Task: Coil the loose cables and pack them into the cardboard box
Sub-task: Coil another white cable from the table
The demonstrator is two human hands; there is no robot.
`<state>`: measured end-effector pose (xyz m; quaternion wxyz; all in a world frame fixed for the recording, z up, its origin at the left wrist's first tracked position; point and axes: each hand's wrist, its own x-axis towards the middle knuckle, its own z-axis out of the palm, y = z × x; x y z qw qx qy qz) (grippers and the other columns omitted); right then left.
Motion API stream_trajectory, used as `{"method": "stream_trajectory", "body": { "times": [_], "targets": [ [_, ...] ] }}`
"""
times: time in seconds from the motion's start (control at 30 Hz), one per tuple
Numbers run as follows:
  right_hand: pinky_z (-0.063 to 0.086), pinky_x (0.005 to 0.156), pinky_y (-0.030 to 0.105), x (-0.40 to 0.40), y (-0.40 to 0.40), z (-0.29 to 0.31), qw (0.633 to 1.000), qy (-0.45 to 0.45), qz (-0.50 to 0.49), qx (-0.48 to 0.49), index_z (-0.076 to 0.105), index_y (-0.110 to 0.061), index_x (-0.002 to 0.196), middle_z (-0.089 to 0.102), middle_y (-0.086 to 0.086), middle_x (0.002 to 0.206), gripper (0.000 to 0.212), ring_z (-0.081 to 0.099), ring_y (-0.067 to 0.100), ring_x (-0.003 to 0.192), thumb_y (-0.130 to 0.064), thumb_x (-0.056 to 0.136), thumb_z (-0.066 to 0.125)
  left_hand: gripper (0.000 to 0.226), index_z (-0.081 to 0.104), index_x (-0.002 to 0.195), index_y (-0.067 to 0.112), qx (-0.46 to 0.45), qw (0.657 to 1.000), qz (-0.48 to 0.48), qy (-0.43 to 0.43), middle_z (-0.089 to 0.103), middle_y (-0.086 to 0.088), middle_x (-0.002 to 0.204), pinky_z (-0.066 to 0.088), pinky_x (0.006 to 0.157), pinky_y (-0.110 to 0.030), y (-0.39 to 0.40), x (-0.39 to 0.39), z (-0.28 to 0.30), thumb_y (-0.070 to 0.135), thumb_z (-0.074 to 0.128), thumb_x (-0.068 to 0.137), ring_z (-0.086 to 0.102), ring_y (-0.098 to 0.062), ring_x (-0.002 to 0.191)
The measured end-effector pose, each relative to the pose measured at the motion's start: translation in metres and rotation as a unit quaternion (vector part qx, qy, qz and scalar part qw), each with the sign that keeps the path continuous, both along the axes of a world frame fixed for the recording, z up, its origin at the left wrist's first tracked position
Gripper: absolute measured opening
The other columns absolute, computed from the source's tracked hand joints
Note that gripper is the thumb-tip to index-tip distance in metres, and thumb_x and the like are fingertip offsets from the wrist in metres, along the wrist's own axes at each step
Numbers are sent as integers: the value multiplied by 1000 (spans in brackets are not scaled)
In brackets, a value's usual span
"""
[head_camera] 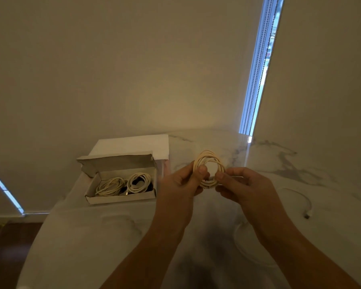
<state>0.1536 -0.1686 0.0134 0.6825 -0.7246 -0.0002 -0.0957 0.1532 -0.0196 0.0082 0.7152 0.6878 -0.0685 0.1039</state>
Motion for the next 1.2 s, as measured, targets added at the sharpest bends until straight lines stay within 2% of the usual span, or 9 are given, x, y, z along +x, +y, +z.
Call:
{"method": "stream_trajectory", "body": {
  "times": [0.17,0.3,0.4,0.6,0.67,0.8,0.87,0.97,1.2],
  "targets": [
    [60,69,26,14,29,8,998,2,15,-68,66,-15,98,74,1,86,22,73,12,71,-30,84,72,27,69,110,30,64,994,90,7,74,13,88,52,69,-10,18,-1,5,38,44,101,68,5,84],
    [57,60,19,15,66,16,991,8,67,-119,66,-18,91,73,-2,81,17,71,9,66,-33,85,72,29,73,104,33,90,983,156,22,75,11,89,58,83,-32,59,-9,2,39,44,102,70,-4,85],
    [59,60,28,19,100,17,978,8,93,-185,68,-24,83,73,-4,72,16,68,10,60,-39,83,72,24,76,95,36,51,980,188,33,77,10,93,55,92,-45,95,-17,0,39,52,100,71,-12,94],
    [46,53,16,32,167,19,959,-23,138,-248,70,-21,77,69,-6,67,19,63,0,59,-39,82,72,29,77,102,29,66,969,232,46,78,3,96,52,96,-50,163,-21,-4,47,57,89,71,-17,99],
    [49,54,18,39,186,18,955,-4,160,-249,70,-18,74,69,-3,66,18,65,3,60,-34,82,73,27,77,101,32,73,966,240,59,78,4,96,53,96,-49,178,-17,-5,47,59,88,72,-16,99],
    [59,67,32,56,207,16,944,31,166,-282,70,-17,74,71,0,69,21,68,16,68,-37,80,72,22,74,110,25,164,945,277,60,77,4,91,57,85,-40,198,-6,-3,34,61,95,72,-13,86],
    [57,63,30,64,211,18,938,42,171,-299,71,-15,81,71,1,72,24,68,15,68,-38,80,71,25,71,114,22,187,936,292,64,75,3,86,57,74,-35,204,0,-1,33,66,92,71,-15,77],
    [43,52,24,71,215,22,925,51,169,-337,71,-11,83,69,2,72,28,61,13,60,-40,79,70,21,65,101,20,231,920,301,103,72,1,83,51,64,-29,209,7,2,37,69,89,69,-16,74],
    [37,48,23,73,224,22,888,42,148,-434,57,-18,69,59,-2,65,26,55,10,55,-36,86,65,23,73,87,11,360,882,275,128,74,-7,77,56,73,-39,213,21,2,34,70,88,70,-23,73]
  ]
}}
